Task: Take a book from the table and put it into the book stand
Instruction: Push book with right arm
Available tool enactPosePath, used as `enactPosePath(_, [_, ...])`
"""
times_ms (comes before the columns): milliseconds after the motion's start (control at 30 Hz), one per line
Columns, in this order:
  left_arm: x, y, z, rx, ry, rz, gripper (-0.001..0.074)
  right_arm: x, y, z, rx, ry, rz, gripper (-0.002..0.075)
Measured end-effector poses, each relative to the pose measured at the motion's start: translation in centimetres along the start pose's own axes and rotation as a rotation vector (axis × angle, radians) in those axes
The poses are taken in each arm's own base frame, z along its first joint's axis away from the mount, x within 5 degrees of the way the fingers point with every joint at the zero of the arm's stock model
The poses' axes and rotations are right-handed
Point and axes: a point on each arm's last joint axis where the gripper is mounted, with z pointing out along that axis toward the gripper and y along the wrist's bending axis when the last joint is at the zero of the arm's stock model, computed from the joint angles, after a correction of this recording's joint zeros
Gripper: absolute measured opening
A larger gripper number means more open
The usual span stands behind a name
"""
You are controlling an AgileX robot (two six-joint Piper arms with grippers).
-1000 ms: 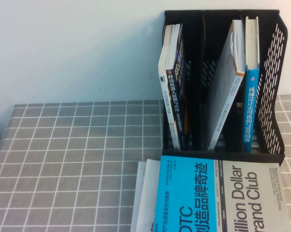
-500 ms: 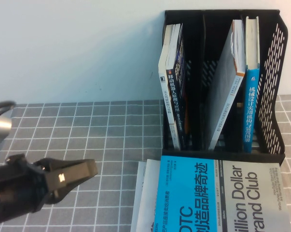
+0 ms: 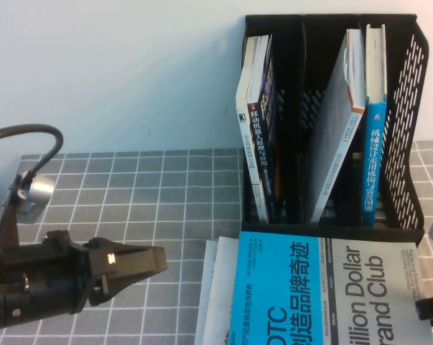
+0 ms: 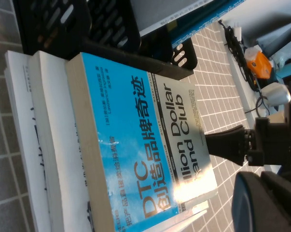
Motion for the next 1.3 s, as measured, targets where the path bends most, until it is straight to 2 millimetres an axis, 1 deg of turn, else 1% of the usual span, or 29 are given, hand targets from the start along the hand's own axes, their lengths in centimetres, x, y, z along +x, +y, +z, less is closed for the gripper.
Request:
enactPosePath(133, [-0.1,-0.1,0.0,0.007,-0.006,-0.007,-0.0003,-0.1,0.7,0.5,-0.009,0.0,-0.025,-0.0003])
enactPosePath(233, [-0.1,-0.1,0.0,0.008,-0.007,-0.007,-0.0003,-0.2,1.0,0.5,-0.015,-0.005,-0.04,-0.0003])
enactPosePath(500, [-0.1,0.0,0.0,0.008,-0.007,-0.006,-0.0003,-1.9,1.6,-0.1,-0.029,-0.041,-0.061,-0.0003])
enactPosePath(633, [0.0,-0.1,0.0,0.017,-0.001,-0.007,-0.0003,-2.4,1.6,0.7,-0.033,-0.015,-0.063,-0.0003])
enactPosePath(767, [0.0,-0.6,0.0,0.07,-0.001,-0.032,-0.0003,-2.6,1.6,1.8,-0.041,0.023,-0.057,-0.0003])
enactPosePath(1033, [-0.7,-1.0,0.1,0.135,-0.057,-0.113,-0.0003,-2.7,3.8,2.4,-0.08,0.004,-0.105,-0.0003])
enactPosePath(1200, [-0.9,-0.3,0.7,0.14,-0.038,-0.171,-0.0003,-2.8,5.2,2.6,-0.11,0.006,-0.126,-0.0003])
enactPosePath(1300, [-1.2,0.7,1.1,0.145,-0.016,-0.217,-0.0003,-3.0,5.8,2.6,-0.123,0.005,-0.14,-0.0003])
